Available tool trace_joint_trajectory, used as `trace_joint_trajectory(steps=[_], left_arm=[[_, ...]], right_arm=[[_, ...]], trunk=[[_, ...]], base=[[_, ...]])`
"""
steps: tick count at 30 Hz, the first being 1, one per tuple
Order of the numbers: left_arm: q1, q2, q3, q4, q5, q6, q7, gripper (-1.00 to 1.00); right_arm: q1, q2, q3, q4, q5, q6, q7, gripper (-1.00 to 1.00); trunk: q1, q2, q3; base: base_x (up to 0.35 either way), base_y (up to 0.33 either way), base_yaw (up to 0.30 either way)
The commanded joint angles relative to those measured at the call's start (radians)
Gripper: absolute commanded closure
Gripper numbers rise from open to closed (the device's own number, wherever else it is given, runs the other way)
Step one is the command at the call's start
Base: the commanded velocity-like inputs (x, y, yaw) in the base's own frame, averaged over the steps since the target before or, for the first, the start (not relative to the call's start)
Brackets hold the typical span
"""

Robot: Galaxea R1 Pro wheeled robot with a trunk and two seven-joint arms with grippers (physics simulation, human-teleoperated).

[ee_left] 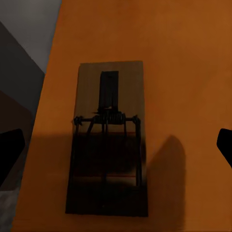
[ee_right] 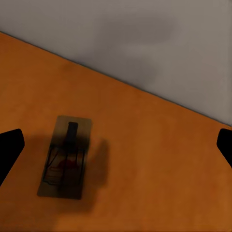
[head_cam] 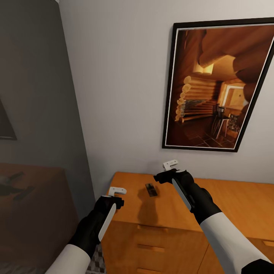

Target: Take the four mousetraps from the cabinet in the bathroom and place them on the bathroom floor. Make sure all four end up on the same floor surface, and ensure that at least two of them are either under or directly next to the same bathroom sink.

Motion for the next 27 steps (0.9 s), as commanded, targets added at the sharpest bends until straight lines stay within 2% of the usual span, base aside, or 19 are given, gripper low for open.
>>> trace_joint_trajectory(steps=[1,24,27], left_arm=[[-0.001,0.000,-0.001,-0.001,0.008,0.003,0.008,-1.00],[-0.001,0.000,-0.001,0.000,0.009,0.003,0.008,-1.00],[-0.001,0.000,-0.001,0.000,0.009,0.003,0.007,-1.00]], right_arm=[[-0.001,-0.001,0.003,-0.001,-0.008,0.004,-0.004,-1.00],[-0.001,-0.001,0.002,-0.001,-0.008,0.004,-0.004,-1.00],[-0.001,-0.001,0.002,-0.001,-0.008,0.003,-0.004,-1.00]], trunk=[[0.004,-0.008,-0.005],[0.008,-0.015,-0.008],[0.019,-0.036,-0.017]], base=[[0.000,0.000,0.000],[0.000,0.000,0.000],[0.000,0.000,0.000]])
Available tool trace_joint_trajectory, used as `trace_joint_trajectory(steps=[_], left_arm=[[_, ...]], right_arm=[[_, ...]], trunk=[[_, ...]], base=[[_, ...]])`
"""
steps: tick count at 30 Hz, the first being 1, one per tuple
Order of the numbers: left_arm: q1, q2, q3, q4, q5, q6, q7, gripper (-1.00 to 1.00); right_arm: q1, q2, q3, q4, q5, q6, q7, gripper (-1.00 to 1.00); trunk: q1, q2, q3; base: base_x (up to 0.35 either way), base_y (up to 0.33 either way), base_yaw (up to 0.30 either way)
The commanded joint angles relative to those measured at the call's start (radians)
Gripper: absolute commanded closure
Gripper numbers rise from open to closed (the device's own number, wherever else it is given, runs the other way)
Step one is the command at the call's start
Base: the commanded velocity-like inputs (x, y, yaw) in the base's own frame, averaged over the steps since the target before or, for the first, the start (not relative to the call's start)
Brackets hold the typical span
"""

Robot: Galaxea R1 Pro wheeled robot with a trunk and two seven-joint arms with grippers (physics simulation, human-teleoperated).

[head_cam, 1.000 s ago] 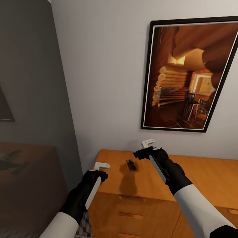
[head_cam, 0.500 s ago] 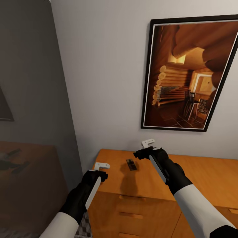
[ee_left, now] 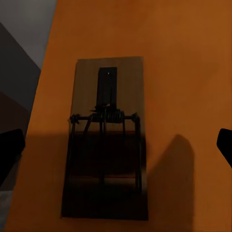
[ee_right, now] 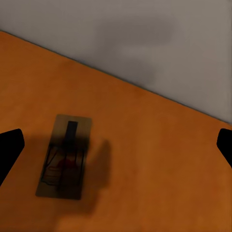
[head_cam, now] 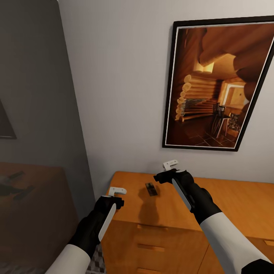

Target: Take the four mousetraps from the cabinet in the bathroom and place them on the bathroom floor. Make sure all four end up on the same floor surface, and ensure that at least two of them are either under or directly next to the same bathroom sink.

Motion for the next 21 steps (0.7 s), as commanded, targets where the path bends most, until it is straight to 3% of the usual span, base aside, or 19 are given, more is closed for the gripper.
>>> trace_joint_trajectory(steps=[1,21], left_arm=[[-0.001,0.000,-0.001,-0.001,0.009,0.003,0.008,-1.00],[-0.001,0.000,-0.002,-0.001,0.009,0.003,0.003,-1.00]], right_arm=[[-0.001,-0.001,0.003,-0.001,-0.008,0.004,-0.004,-1.00],[-0.001,-0.001,0.002,-0.001,-0.008,0.005,-0.004,-1.00]], trunk=[[0.004,-0.008,-0.005],[0.008,-0.015,-0.008]], base=[[0.000,0.000,0.000],[0.000,0.000,0.000]])
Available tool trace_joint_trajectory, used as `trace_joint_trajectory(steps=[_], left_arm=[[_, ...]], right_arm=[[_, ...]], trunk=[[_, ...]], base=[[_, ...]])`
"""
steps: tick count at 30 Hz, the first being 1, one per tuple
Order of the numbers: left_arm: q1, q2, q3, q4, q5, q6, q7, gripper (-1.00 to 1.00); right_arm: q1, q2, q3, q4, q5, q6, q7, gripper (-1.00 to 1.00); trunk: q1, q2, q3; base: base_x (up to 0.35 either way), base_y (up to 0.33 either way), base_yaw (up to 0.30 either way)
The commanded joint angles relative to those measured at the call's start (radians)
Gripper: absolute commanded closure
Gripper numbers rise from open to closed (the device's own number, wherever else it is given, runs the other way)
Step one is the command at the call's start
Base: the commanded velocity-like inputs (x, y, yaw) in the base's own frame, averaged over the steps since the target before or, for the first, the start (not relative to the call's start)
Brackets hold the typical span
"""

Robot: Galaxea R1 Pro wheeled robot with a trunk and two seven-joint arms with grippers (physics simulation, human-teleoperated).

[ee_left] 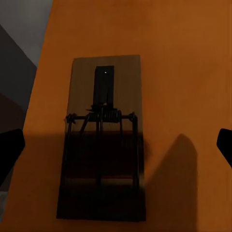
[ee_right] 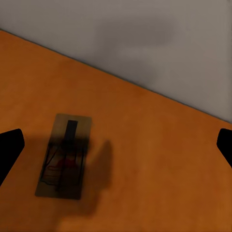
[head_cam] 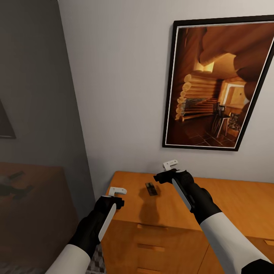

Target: Take the four mousetraps from the cabinet in the bathroom and place them on the bathroom floor. Make sure all four end up on the same floor surface, and ensure that at least two of them are either under or directly next to the same bathroom sink.

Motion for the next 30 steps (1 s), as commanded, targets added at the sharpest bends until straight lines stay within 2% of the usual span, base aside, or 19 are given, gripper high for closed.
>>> trace_joint_trajectory(steps=[1,30], left_arm=[[-0.001,0.000,-0.001,-0.001,0.009,0.003,0.007,-1.00],[-0.001,0.000,0.000,-0.001,0.008,0.003,0.000,-1.00]], right_arm=[[-0.001,-0.001,0.002,-0.001,-0.008,0.004,-0.004,-1.00],[-0.001,-0.001,0.004,-0.001,-0.008,0.004,-0.003,-1.00]], trunk=[[0.000,-0.001,-0.001],[0.000,-0.001,-0.001]], base=[[0.000,0.000,0.000],[0.000,0.000,0.000]])
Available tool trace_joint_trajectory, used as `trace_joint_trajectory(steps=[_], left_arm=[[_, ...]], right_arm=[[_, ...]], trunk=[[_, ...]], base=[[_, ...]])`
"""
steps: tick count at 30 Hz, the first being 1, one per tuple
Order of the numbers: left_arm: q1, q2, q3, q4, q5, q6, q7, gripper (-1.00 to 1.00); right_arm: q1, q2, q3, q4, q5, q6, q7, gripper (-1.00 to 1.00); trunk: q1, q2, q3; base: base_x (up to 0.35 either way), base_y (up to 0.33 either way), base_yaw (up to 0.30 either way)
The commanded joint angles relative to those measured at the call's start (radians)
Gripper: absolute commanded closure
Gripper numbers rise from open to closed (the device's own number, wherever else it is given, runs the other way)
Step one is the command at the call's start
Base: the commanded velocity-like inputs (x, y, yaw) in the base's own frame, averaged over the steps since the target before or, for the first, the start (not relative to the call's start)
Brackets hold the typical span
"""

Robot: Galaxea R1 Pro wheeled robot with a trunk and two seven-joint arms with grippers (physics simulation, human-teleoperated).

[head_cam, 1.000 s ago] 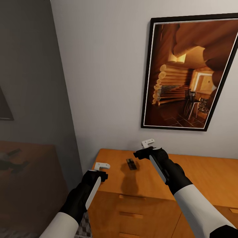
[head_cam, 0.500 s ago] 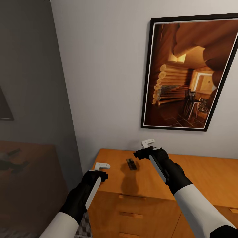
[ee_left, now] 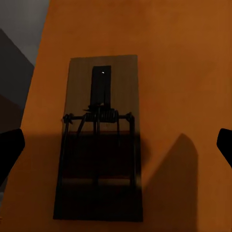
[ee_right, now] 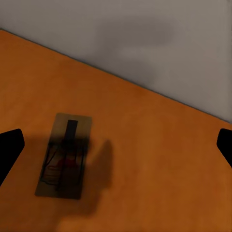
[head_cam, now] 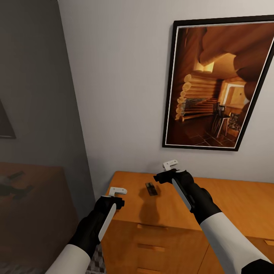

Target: Take the four mousetraps from the cabinet in the bathroom and place them on the bathroom floor. Make sure all four end up on the same floor surface, and ensure that at least two of them are either under or directly next to the same bathroom sink.

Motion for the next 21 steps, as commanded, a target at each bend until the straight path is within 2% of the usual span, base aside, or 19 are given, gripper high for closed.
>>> trace_joint_trajectory(steps=[1,10,16,21], left_arm=[[-0.001,0.000,-0.001,-0.001,0.008,0.003,0.008,-1.00],[-0.001,0.000,-0.001,-0.001,0.008,0.003,0.009,-1.00],[-0.001,0.000,-0.001,-0.001,0.008,0.003,0.008,-1.00],[-0.001,0.000,-0.001,-0.001,0.008,0.003,0.009,-1.00]], right_arm=[[-0.001,-0.001,0.002,-0.001,-0.008,0.004,-0.004,-1.00],[-0.001,-0.001,0.002,-0.001,-0.008,0.004,-0.004,-1.00],[-0.001,-0.001,0.002,-0.001,-0.008,0.004,-0.004,-1.00],[-0.001,-0.001,0.002,-0.001,-0.008,0.004,-0.003,-1.00]], trunk=[[0.000,-0.001,-0.001],[0.000,-0.001,-0.001],[0.023,-0.043,-0.020],[0.023,-0.043,-0.020]], base=[[0.000,0.000,0.000],[0.000,0.000,0.000],[0.000,0.000,0.000],[0.000,0.000,0.000]])
